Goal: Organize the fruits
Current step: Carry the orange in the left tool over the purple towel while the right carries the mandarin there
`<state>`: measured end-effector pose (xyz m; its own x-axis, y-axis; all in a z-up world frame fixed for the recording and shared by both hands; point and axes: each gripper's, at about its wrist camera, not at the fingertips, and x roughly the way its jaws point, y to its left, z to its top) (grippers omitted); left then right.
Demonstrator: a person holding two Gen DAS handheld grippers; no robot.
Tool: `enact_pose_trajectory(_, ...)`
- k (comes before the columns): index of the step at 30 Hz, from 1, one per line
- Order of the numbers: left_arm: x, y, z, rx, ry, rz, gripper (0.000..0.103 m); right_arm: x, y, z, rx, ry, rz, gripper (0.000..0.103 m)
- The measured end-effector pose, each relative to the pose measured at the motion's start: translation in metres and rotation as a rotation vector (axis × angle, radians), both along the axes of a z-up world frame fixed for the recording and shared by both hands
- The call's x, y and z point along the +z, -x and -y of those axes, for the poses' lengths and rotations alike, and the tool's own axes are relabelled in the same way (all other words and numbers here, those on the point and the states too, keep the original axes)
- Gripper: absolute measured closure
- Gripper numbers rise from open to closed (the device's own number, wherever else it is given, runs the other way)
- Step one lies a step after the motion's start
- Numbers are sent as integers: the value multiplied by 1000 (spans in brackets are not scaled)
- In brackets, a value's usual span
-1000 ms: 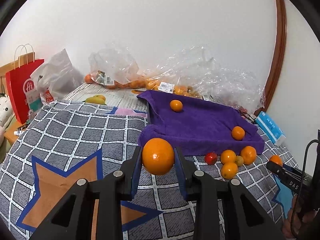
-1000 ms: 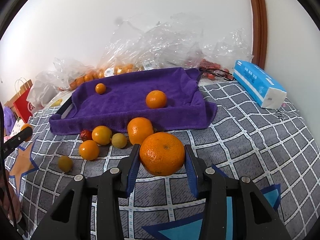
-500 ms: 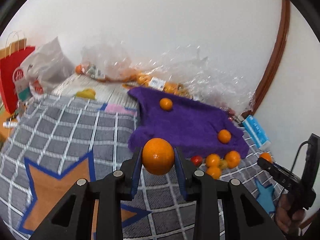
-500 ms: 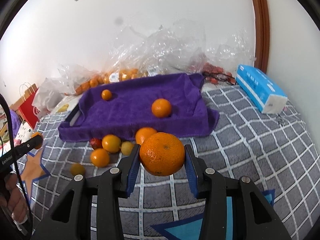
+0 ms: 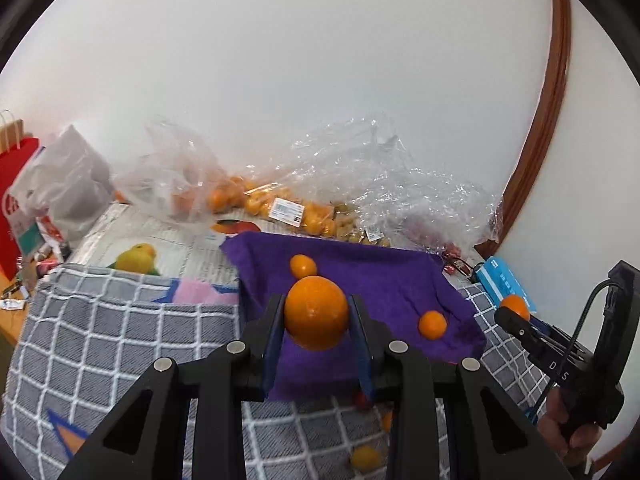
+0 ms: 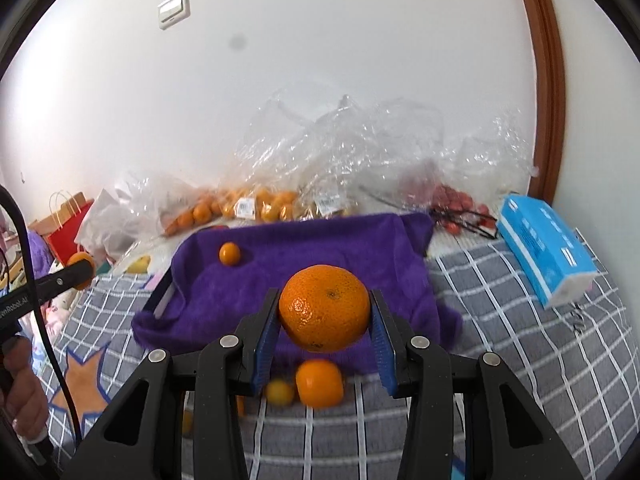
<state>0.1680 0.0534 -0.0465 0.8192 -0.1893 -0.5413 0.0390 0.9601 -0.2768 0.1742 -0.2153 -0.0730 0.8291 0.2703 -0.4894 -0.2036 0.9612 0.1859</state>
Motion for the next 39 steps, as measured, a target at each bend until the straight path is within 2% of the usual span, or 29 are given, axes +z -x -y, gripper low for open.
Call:
enact_pose_trajectory(4, -2, -24, 6, -11, 13, 6, 73, 6, -16, -6, 3, 12, 27, 61)
enact_pose_trajectory(7, -14, -34, 9, -5, 7, 24, 73, 3, -24, -9, 1, 11, 43, 61)
enact_pose_trajectory(11, -39, -42, 7, -12, 34, 3, 73, -19, -32, -8, -10, 1, 24, 61)
enact_pose_trajectory(15, -50, -49, 4, 25, 14, -22, 73, -40, -42, -3, -6, -19, -49, 61)
enact_pose_trajectory(20, -63, -58, -2, 44, 30, -61, 73, -43, -45, 5, -23, -44, -58, 61)
enact_pose_trajectory(27, -69, -59, -8, 49, 63, -67, 73, -49, -47, 15, -57, -56, -65, 61)
enact_pose_trajectory(39, -72, -63, -10, 55, 69, -78, 73, -55, -53, 14, -72, -45, -95, 61)
